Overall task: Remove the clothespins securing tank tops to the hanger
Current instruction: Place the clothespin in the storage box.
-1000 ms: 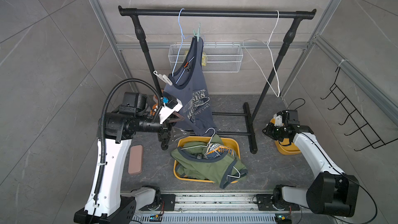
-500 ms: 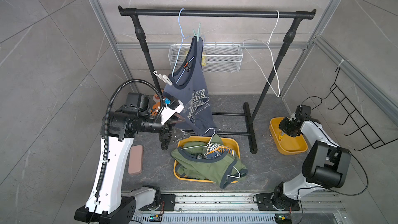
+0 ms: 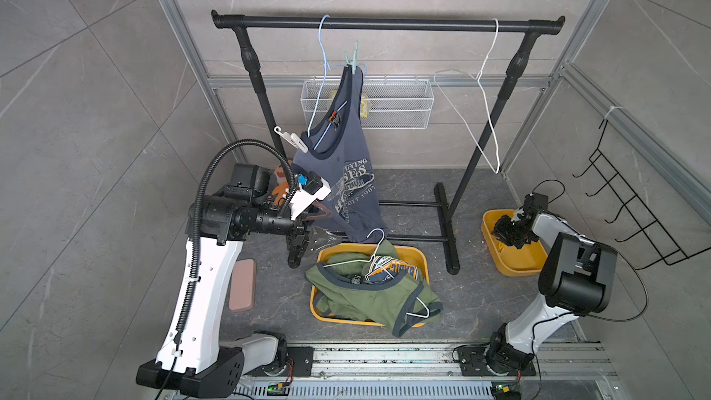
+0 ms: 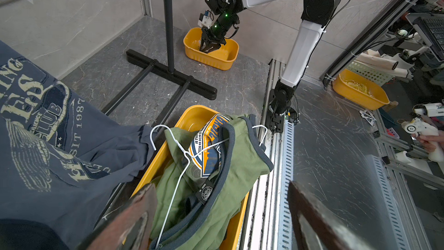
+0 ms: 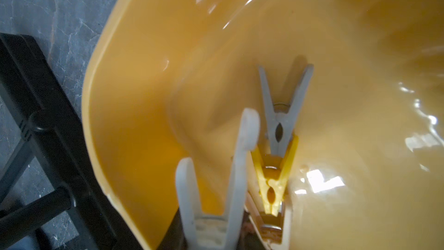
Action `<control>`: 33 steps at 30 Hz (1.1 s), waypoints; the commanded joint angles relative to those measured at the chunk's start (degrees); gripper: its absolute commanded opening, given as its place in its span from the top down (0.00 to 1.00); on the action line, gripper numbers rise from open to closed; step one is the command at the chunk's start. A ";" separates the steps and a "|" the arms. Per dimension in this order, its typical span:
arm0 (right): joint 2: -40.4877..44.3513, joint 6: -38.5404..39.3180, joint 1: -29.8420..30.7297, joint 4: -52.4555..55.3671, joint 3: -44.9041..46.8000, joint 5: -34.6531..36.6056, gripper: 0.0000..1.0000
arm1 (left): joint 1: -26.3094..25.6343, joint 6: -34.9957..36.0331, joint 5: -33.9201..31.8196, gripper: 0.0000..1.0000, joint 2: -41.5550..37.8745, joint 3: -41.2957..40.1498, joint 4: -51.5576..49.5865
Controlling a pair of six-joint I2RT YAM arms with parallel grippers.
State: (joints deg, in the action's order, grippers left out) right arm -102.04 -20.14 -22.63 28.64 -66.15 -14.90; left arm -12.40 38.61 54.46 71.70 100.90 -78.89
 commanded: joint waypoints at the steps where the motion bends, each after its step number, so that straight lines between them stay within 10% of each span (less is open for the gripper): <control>1: -1.61 0.10 0.21 0.25 -1.83 -1.23 0.87 | -0.45 1.20 0.92 0.12 -0.31 -0.85 1.28; 21: 0.41 0.10 0.19 1.90 -2.69 0.50 0.61 | -1.32 1.81 0.61 0.11 -1.24 -3.33 2.78; 33: 33.54 2.27 10.72 12.96 8.77 -15.66 0.72 | -1.40 6.41 -3.79 0.11 -1.60 2.85 -4.40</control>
State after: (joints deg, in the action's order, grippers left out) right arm -74.98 -19.31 -16.49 33.98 -60.77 -22.70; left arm -13.52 41.69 51.59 70.96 102.19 -79.13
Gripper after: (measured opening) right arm 0.285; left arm 0.891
